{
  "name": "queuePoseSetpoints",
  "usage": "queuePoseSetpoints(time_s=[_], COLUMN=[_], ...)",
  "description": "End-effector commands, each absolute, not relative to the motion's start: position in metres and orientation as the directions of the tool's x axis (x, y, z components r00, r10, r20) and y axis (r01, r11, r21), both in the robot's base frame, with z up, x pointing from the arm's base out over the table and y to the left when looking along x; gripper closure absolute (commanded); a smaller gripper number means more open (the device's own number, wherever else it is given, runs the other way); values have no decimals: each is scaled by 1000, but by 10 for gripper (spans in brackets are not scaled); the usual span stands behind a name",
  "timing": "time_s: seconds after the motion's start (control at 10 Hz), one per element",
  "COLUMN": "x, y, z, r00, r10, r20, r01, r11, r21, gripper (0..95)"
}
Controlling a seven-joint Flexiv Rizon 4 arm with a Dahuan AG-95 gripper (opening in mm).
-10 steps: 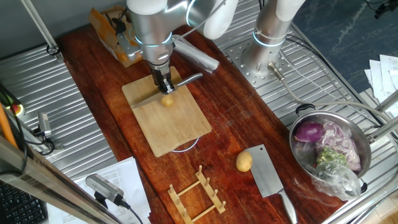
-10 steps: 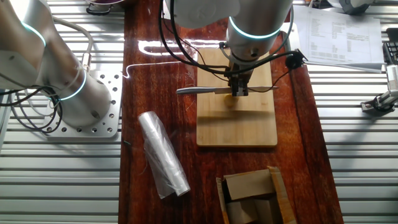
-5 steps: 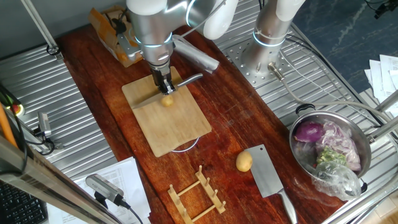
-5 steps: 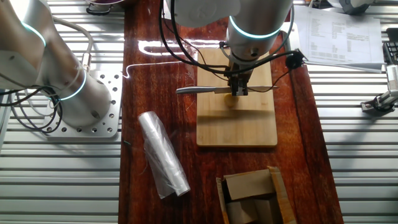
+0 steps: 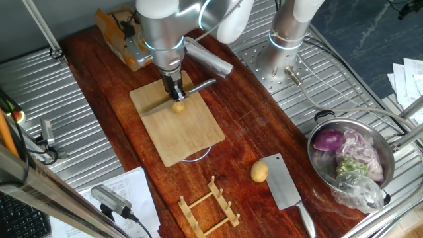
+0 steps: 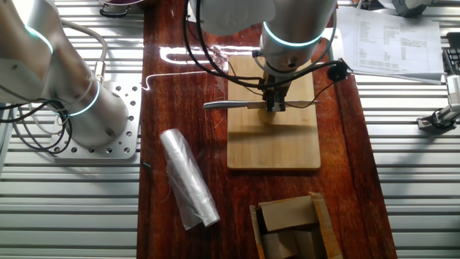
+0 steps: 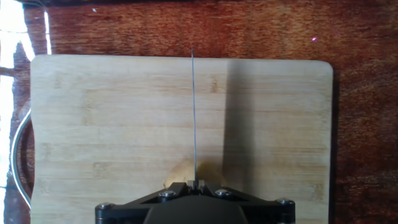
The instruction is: Chop the potatoes
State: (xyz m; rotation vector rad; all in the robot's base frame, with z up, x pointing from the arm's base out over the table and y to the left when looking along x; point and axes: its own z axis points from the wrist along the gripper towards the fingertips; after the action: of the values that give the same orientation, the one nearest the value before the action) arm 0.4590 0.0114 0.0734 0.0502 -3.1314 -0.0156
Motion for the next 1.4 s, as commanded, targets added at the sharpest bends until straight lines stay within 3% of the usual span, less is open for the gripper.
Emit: queuePoseSetpoints(time_s=[0.1,1.4], x=[456,457], y=[11,10], z=[67,73], r00=[-1000,-999], r10=[-30,-30], r20=[3,13], r01=[-30,-30], r11=[1000,1000], r21=[5,7], gripper=[950,950])
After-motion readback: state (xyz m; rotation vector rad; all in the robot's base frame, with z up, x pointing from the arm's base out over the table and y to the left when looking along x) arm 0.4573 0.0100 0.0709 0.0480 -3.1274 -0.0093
